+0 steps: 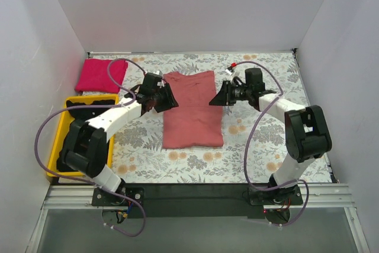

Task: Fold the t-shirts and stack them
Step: Fold the tshirt

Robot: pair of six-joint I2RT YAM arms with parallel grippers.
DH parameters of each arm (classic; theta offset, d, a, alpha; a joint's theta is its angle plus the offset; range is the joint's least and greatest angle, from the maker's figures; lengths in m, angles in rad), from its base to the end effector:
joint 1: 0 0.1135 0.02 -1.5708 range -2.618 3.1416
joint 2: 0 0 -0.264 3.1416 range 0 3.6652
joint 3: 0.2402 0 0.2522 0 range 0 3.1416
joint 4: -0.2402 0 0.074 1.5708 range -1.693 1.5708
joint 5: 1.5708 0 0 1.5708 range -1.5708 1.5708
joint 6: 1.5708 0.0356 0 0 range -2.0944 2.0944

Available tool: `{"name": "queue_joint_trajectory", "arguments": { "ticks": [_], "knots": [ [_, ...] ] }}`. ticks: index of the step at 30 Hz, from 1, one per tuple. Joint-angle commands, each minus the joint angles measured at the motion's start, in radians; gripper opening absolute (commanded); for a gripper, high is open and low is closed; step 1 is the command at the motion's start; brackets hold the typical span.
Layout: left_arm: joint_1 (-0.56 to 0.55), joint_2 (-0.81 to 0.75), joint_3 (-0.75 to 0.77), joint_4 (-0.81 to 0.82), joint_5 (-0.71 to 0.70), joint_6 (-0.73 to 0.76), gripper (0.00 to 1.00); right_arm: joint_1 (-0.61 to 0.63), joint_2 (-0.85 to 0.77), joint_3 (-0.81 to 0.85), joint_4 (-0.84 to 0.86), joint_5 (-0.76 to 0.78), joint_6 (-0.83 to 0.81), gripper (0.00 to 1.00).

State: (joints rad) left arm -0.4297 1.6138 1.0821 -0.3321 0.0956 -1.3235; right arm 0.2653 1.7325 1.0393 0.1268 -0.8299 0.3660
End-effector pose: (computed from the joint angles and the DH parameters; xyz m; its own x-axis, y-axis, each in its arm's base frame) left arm 0.3113 -0.1464 0.2216 -0.6259 -0.7748 -0.0886 -0.5549 0.5223 -0.6476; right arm 0.3521 0.1229 0.2111 -0.7619 0.0433 -0.6462 -0.5410 0.5061 0.6717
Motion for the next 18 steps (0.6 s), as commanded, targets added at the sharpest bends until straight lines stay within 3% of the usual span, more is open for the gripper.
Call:
{"name": "queue_joint_trajectory", "arguments": {
  "ticks": [1,5,13,18],
  "knots": [
    [-0.095,-0.156,-0.103,-0.108,0.036,-0.020,0.39,0.084,-0.071,-0.129,0.005,-0.089,0.031,0.31],
    [-0.124,-0.184,-0.263,-0.111,0.139,-0.072,0.32,0.107,-0.054,-0.280,0.005,-0.104,-0.033,0.31],
    [-0.071,-0.072,-0.318,-0.226,0.084,-0.036,0.10,-0.010,0.124,-0.444,0.017,-0.109,-0.160,0.28],
    [-0.027,-0.110,-0.338,-0.263,0.044,-0.023,0.06,-0.046,0.029,-0.473,-0.006,-0.086,-0.141,0.28]
  ]
}}
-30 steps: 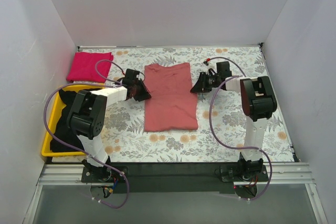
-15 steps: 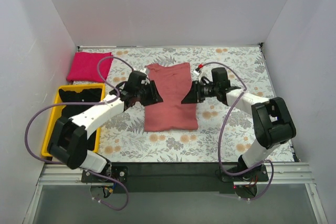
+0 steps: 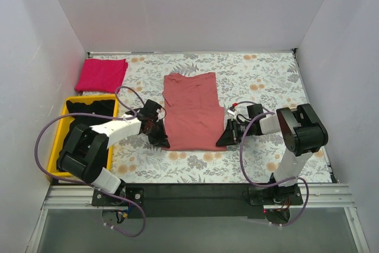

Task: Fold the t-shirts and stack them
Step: Fold the tshirt

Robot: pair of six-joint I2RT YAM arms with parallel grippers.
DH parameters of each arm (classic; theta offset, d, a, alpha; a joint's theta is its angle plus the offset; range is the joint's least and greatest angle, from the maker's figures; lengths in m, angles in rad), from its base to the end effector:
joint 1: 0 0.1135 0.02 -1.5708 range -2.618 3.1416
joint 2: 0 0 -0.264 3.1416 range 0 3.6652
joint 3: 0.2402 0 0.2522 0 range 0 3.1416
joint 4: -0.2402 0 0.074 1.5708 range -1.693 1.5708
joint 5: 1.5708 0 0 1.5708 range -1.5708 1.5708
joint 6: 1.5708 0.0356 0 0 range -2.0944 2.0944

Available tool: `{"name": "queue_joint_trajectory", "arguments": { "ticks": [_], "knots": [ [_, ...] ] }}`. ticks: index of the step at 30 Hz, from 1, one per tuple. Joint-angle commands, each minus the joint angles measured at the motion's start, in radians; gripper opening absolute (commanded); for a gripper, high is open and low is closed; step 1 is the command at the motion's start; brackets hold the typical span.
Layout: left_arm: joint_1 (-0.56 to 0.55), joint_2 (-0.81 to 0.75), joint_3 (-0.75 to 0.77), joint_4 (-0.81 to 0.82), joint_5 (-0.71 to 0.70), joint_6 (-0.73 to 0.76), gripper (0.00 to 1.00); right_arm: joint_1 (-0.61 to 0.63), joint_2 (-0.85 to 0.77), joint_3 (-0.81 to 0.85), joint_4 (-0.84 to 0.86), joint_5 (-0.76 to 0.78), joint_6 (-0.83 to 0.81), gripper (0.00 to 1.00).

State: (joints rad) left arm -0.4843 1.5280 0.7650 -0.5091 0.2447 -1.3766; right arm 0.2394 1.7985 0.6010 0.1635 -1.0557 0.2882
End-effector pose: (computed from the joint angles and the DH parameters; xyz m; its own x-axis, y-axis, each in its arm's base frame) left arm 0.2253 -0.1283 0.1476 -0.6684 -0.7240 0.1704 -0.7306 0.5959 -0.3334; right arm 0.2565 0.0945 0.0858 -0.9565 -0.0893 -0.2777 -0.2892 0.4156 0.8624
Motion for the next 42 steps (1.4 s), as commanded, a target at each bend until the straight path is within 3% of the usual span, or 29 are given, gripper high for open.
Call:
{"name": "queue_joint_trajectory", "arguments": {
  "ticks": [1,6,8,13,19,24,31,36,39,42],
  "knots": [
    [0.027,-0.040,-0.021,-0.092,-0.108,0.031,0.06,-0.015,-0.060,-0.032,-0.051,0.132,-0.060,0.28],
    [0.024,-0.173,-0.021,-0.089,-0.068,0.019,0.22,0.063,-0.217,0.037,-0.119,0.131,-0.015,0.29],
    [0.024,-0.229,-0.015,-0.091,-0.062,0.016,0.26,0.148,-0.240,0.094,-0.114,0.148,0.028,0.30],
    [0.024,-0.284,-0.012,-0.104,-0.099,-0.024,0.33,0.303,-0.134,0.189,-0.024,0.157,0.105,0.31],
    [0.023,-0.312,-0.029,-0.135,-0.189,-0.039,0.38,0.328,0.082,0.229,-0.007,0.152,0.059,0.31],
    [0.024,-0.316,-0.032,-0.160,-0.228,-0.026,0.43,0.327,0.076,0.207,-0.042,0.174,0.023,0.31],
    [-0.011,-0.275,-0.027,-0.161,-0.194,-0.042,0.58,0.328,-0.267,0.318,-0.462,0.628,-0.081,0.35],
    [-0.075,-0.221,0.005,-0.163,-0.211,-0.058,0.70,0.347,-0.373,0.322,-0.720,1.000,-0.004,0.59],
    [-0.092,-0.200,0.022,-0.170,-0.231,-0.061,0.73,0.366,-0.398,0.306,-0.795,1.088,0.040,0.65],
    [-0.100,-0.186,0.031,-0.181,-0.268,-0.056,0.74,0.379,-0.416,0.263,-0.794,1.080,0.089,0.66]
  ]
}}
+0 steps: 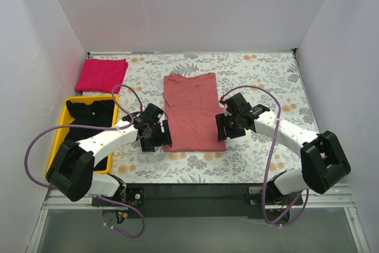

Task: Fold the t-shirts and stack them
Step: Fold the tshirt

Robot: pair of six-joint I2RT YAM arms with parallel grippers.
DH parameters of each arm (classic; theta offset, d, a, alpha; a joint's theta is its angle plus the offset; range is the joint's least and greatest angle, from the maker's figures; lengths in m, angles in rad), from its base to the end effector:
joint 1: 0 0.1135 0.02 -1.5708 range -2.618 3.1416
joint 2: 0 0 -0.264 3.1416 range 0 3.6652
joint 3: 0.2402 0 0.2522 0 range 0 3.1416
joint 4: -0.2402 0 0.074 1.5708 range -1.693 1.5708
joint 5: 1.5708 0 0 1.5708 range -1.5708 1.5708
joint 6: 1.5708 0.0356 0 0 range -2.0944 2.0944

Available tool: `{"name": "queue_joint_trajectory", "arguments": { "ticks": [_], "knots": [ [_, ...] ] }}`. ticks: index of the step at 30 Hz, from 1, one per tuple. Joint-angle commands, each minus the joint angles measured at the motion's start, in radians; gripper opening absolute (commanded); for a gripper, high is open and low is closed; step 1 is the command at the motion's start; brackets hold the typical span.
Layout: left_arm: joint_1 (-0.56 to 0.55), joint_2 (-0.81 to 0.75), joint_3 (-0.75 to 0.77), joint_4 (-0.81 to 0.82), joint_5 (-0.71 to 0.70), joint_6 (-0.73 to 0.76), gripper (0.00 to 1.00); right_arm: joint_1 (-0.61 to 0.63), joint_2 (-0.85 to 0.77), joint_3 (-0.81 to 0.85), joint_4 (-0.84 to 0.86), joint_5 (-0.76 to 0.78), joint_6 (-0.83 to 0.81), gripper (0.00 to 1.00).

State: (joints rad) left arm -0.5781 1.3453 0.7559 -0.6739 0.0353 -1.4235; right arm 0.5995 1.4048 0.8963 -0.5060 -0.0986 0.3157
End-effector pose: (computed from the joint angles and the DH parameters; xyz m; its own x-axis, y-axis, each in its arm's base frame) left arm 0.1929 -0.1273 0.1801 -0.6662 -0.7457 -0.0111 -0.7081 0.6372 -0.3043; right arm 0.2270 0.1594 0.2141 -0.8541 -0.2095 -0.4760 -0.3568 0.9019 0.2434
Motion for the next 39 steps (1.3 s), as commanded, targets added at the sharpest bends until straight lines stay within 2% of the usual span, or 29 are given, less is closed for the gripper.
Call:
{"name": "queue_joint_trajectory", "arguments": {
  "ticks": [1,11,22,32,35,39],
  "knots": [
    [-0.009,0.000,0.042,-0.018,-0.060,-0.008,0.74,0.022,-0.021,-0.039,-0.123,0.123,0.069,0.66],
    [-0.026,0.008,0.039,-0.019,-0.069,-0.018,0.71,0.075,0.057,-0.040,-0.052,0.074,0.112,0.61],
    [-0.032,0.018,0.040,-0.018,-0.080,-0.022,0.68,0.151,0.144,-0.080,-0.042,0.198,0.149,0.55],
    [-0.040,0.023,0.045,-0.023,-0.078,-0.023,0.68,0.163,0.160,-0.100,-0.031,0.191,0.148,0.52],
    [-0.042,0.037,0.048,-0.021,-0.080,-0.022,0.68,0.163,0.178,-0.099,-0.029,0.191,0.140,0.48],
    [-0.045,0.051,0.057,-0.021,-0.080,-0.023,0.68,0.171,0.230,-0.099,-0.023,0.200,0.128,0.35]
  ]
}}
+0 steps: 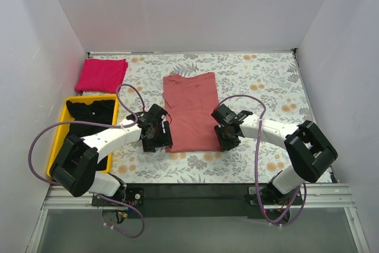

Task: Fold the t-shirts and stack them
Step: Fold the tshirt

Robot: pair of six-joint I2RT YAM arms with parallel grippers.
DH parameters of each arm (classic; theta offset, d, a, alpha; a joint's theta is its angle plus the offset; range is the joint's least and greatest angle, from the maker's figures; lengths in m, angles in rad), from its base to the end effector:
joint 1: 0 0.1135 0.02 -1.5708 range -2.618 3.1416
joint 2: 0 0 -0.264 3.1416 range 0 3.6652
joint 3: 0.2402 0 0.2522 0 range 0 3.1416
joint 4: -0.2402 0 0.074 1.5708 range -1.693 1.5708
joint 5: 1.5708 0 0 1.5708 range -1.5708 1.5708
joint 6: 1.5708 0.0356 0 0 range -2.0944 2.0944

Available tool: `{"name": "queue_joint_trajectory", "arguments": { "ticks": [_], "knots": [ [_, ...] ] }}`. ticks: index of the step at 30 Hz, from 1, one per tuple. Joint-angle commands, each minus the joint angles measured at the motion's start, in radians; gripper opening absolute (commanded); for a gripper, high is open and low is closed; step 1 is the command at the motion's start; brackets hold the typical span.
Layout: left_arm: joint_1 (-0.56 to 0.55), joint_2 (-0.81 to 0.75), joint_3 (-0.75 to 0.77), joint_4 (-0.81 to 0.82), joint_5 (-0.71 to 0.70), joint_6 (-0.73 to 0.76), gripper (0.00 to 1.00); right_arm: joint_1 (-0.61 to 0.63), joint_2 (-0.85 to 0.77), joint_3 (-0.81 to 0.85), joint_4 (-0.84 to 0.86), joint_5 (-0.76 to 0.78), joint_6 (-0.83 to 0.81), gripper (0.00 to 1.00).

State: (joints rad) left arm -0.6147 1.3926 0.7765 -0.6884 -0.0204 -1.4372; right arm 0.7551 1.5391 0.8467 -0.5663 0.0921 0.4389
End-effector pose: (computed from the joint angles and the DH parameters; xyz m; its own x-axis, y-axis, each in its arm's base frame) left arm 0.1937 -0.1359 0.1750 -0.6721 -0.7384 -0.0546 -0.7049 0.6606 -0.2582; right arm 0.2004 0.1841 0.1630 -0.9086 -0.2741 -0.3152 -0.3046 0.9511 0.0512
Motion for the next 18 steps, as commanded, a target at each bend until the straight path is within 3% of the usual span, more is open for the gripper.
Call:
{"name": "queue_joint_trajectory", "arguments": {
  "ticks": [1,5,6,8,13,18],
  "knots": [
    [-0.010,0.003,0.038,-0.007,-0.026,-0.009,0.68,0.016,0.107,-0.049,0.037,0.012,0.001,0.33],
    [-0.014,0.002,0.046,-0.014,-0.024,-0.011,0.68,0.036,0.148,-0.054,0.042,0.008,-0.006,0.18],
    [-0.019,0.003,0.047,-0.016,-0.024,-0.011,0.68,0.041,0.157,-0.054,0.042,0.006,-0.006,0.09],
    [-0.022,0.011,0.052,-0.022,-0.026,-0.018,0.68,0.047,0.162,-0.052,0.042,0.005,-0.008,0.02],
    [-0.046,0.040,0.069,-0.034,-0.038,-0.034,0.68,0.055,0.151,-0.051,0.040,0.000,-0.017,0.01],
    [-0.066,0.084,0.110,-0.051,-0.050,-0.043,0.61,0.061,0.144,-0.057,0.049,-0.008,-0.025,0.01]
  ]
}}
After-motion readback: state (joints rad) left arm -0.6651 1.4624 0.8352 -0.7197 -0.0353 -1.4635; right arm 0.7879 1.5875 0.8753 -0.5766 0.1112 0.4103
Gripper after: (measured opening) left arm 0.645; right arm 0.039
